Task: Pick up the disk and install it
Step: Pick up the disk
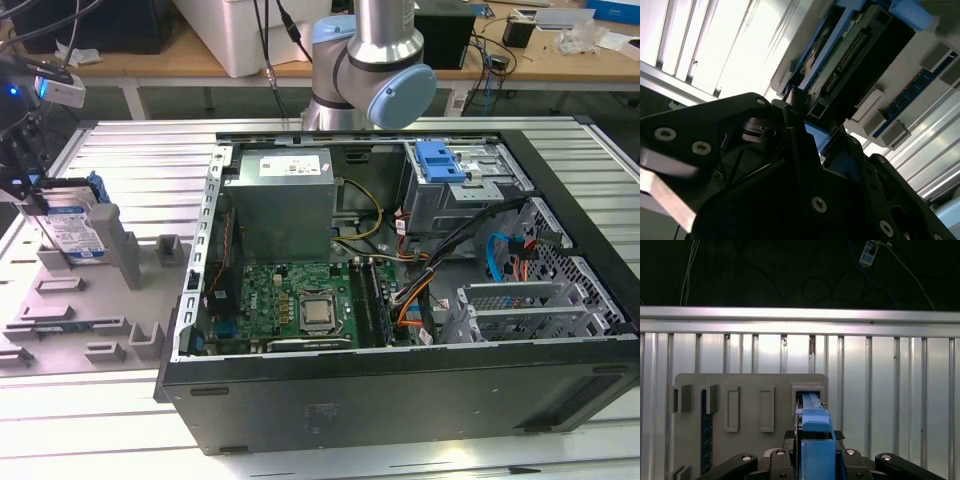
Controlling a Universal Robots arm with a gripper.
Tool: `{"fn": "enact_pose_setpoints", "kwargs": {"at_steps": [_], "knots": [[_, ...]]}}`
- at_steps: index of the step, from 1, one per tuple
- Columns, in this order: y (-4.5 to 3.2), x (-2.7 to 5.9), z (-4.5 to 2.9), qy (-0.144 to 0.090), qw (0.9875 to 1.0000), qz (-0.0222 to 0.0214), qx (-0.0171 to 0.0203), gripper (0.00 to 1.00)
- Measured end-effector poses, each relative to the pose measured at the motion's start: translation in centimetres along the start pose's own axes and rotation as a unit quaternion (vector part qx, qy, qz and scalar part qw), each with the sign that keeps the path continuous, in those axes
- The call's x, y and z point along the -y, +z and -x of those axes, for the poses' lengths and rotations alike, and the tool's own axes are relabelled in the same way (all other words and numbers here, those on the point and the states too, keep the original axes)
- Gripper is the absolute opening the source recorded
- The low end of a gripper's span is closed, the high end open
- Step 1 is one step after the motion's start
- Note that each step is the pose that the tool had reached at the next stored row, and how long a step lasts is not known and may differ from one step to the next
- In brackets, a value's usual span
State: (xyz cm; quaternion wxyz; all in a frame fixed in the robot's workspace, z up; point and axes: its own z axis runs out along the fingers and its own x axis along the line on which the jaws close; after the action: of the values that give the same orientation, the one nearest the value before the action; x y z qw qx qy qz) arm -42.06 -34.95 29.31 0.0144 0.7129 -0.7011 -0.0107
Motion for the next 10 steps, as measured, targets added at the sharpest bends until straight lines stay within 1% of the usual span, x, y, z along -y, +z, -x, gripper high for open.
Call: {"fn": "enact_pose_setpoints", "kwargs": {"at_steps": [10], "knots": [[0.01,0.00,0.00,0.000,1.0000,0.0000,-0.0020,0.37]]}}
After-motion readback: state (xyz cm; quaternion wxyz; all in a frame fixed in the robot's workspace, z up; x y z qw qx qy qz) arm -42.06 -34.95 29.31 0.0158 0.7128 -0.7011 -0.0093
